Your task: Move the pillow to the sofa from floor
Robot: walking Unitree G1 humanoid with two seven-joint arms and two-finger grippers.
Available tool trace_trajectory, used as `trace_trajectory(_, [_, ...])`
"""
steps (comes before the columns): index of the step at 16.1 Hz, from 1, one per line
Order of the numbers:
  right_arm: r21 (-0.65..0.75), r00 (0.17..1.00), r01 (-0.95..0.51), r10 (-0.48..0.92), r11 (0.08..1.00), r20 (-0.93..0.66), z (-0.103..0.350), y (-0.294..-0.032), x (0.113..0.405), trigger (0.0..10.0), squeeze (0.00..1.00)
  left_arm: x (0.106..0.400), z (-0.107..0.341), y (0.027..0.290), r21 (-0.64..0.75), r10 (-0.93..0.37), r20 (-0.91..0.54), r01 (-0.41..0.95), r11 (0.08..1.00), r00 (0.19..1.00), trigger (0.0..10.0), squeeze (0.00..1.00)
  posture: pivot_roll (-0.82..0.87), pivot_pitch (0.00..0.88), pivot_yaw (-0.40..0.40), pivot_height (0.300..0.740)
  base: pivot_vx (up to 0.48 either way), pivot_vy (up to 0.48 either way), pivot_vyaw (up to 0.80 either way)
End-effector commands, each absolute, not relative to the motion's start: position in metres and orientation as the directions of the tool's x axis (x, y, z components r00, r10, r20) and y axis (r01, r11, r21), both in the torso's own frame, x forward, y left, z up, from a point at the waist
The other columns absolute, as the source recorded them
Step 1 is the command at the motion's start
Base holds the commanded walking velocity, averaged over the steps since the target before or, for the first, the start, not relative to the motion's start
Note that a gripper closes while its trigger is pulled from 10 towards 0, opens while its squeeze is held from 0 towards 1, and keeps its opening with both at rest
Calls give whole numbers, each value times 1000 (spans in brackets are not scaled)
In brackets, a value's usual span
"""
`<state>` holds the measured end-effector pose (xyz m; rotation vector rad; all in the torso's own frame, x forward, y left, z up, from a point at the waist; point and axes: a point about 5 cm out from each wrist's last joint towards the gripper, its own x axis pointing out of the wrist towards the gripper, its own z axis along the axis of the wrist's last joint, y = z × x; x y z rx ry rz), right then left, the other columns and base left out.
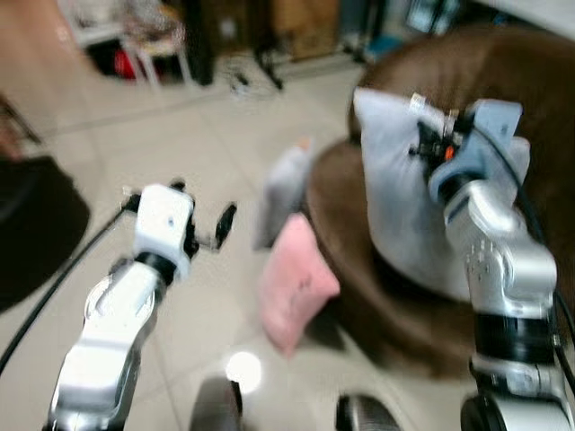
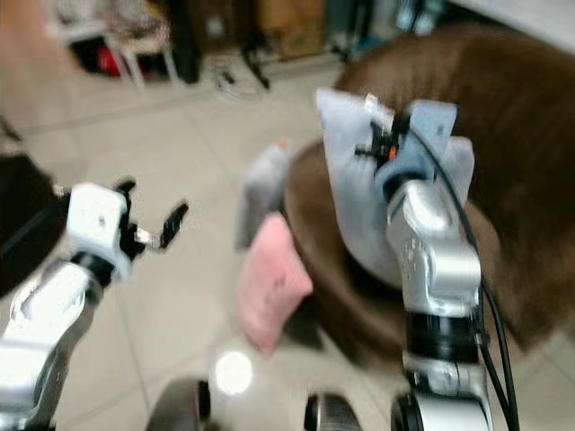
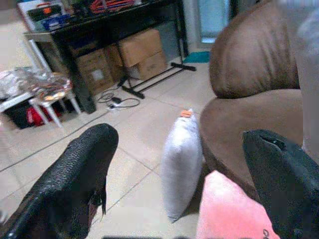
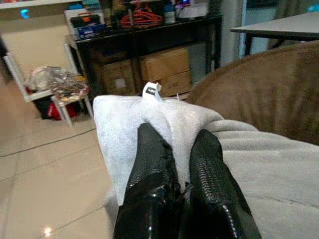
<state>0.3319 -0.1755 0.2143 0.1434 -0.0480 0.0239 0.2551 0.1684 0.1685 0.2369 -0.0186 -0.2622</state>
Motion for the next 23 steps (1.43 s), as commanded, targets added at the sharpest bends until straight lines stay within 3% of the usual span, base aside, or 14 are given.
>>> trace_trajectory(1, [139,997,-42,32,989,75,219,-173,329,10000,0,254,169,167,241,-260,-16,256,936,965,10000,0,-17,0,-27,721,0,0,0])
trace_trajectory(3, [146,998,-26,18,989,56,213,-175,326,10000,0,253,167,168,246,-248,-27,247,937,968,10000,0,-20,0,-27,740,0,0,0])
trace_trajectory(8, [182,999,-27,32,983,-28,191,-167,311,10000,0,257,166,176,281,-151,-7,147,948,989,10000,0,-27,0,-23,740,0,0,-160])
trace_trajectory(17, [203,999,-39,44,978,-16,193,-166,308,10000,0,259,170,173,299,-158,41,139,944,987,10000,0,-23,0,-26,740,0,0,-764])
trace_trajectory(23, [209,993,-111,117,971,-15,188,-153,302,10000,0,253,167,175,271,-173,36,157,950,984,10000,0,-15,0,-32,740,142,0,0])
